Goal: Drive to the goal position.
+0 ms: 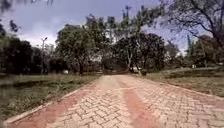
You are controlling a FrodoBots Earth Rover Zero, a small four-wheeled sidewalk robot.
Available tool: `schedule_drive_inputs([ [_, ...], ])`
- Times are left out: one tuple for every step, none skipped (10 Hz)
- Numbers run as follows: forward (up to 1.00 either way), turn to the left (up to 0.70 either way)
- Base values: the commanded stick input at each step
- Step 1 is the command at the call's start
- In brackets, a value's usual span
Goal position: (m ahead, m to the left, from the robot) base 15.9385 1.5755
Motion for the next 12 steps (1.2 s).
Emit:
schedule_drive_inputs([
  [0.70,0.00],
  [0.70,0.00],
  [0.70,0.00],
  [0.70,0.00],
  [0.70,0.00],
  [0.70,0.00],
  [0.70,0.00],
  [0.70,0.00],
  [0.70,0.00],
  [0.70,0.00],
  [0.70,0.00],
  [0.70,0.00],
])
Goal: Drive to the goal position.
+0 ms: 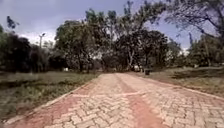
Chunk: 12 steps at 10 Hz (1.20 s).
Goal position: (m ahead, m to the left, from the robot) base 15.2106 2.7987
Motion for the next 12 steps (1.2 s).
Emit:
schedule_drive_inputs([
  [0.70,0.00],
  [0.70,0.00],
  [0.70,0.00],
  [0.70,0.00],
  [0.70,0.00],
  [0.70,0.00],
  [0.70,0.00],
  [0.70,0.00],
  [0.70,0.00],
  [0.70,0.00],
  [0.70,-0.02],
  [0.70,-0.21],
])
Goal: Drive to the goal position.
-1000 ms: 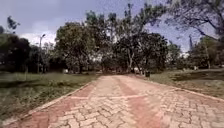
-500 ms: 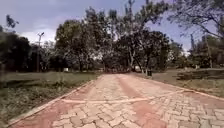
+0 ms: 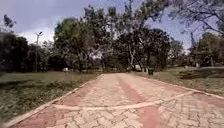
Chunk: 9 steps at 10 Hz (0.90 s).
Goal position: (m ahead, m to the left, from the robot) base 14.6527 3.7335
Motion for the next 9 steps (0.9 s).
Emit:
schedule_drive_inputs([
  [0.70,-0.35],
  [0.70,-0.35],
  [0.70,-0.29],
  [0.70,-0.12],
  [0.70,0.00],
  [0.70,0.00],
  [0.70,0.00],
  [0.70,0.00],
  [0.70,0.00],
])
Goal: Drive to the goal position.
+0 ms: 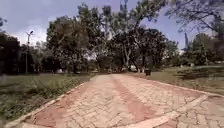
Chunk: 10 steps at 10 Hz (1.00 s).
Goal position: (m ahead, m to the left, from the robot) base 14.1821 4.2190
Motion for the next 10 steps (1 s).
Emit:
schedule_drive_inputs([
  [0.70,0.00],
  [0.70,0.00],
  [0.70,0.00],
  [0.70,-0.28],
  [0.70,-0.28],
  [0.70,-0.28],
  [0.70,-0.28],
  [0.70,0.00],
  [0.70,0.00],
  [0.70,0.00],
])
